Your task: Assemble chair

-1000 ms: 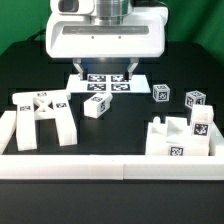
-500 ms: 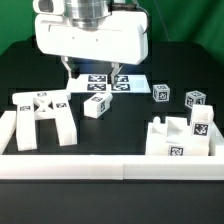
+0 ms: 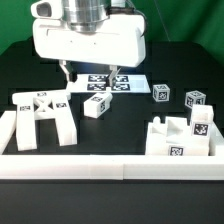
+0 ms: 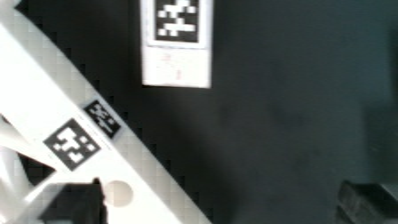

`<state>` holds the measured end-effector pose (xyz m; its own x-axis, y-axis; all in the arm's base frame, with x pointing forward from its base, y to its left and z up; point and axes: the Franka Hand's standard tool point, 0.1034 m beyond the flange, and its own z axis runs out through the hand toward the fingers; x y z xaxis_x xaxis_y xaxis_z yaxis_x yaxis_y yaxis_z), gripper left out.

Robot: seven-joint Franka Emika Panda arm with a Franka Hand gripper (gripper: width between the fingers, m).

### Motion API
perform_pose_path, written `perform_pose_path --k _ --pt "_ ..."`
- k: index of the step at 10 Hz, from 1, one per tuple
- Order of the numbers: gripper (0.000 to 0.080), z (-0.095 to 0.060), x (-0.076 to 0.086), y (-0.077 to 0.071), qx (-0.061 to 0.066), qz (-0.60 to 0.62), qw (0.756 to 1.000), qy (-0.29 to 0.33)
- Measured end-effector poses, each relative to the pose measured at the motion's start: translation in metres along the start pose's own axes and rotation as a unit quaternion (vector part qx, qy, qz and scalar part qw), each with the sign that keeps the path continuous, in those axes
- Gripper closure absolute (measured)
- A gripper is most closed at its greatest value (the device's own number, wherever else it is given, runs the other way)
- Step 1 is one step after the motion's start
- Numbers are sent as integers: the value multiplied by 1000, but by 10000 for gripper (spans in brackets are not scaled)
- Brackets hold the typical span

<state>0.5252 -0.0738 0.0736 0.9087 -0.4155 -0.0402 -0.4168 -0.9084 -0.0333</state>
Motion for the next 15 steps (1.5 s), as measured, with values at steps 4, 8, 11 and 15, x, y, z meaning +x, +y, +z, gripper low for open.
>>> perform_pose_path --k 4,8,11,15 --pt "150 10 -5 3 -3 -5 1000 -17" --pt "150 12 -13 1 -7 -20 991 -132" --pt "150 13 -18 1 -11 -27 973 -229" --pt "150 19 -27 9 -21 -21 937 -348"
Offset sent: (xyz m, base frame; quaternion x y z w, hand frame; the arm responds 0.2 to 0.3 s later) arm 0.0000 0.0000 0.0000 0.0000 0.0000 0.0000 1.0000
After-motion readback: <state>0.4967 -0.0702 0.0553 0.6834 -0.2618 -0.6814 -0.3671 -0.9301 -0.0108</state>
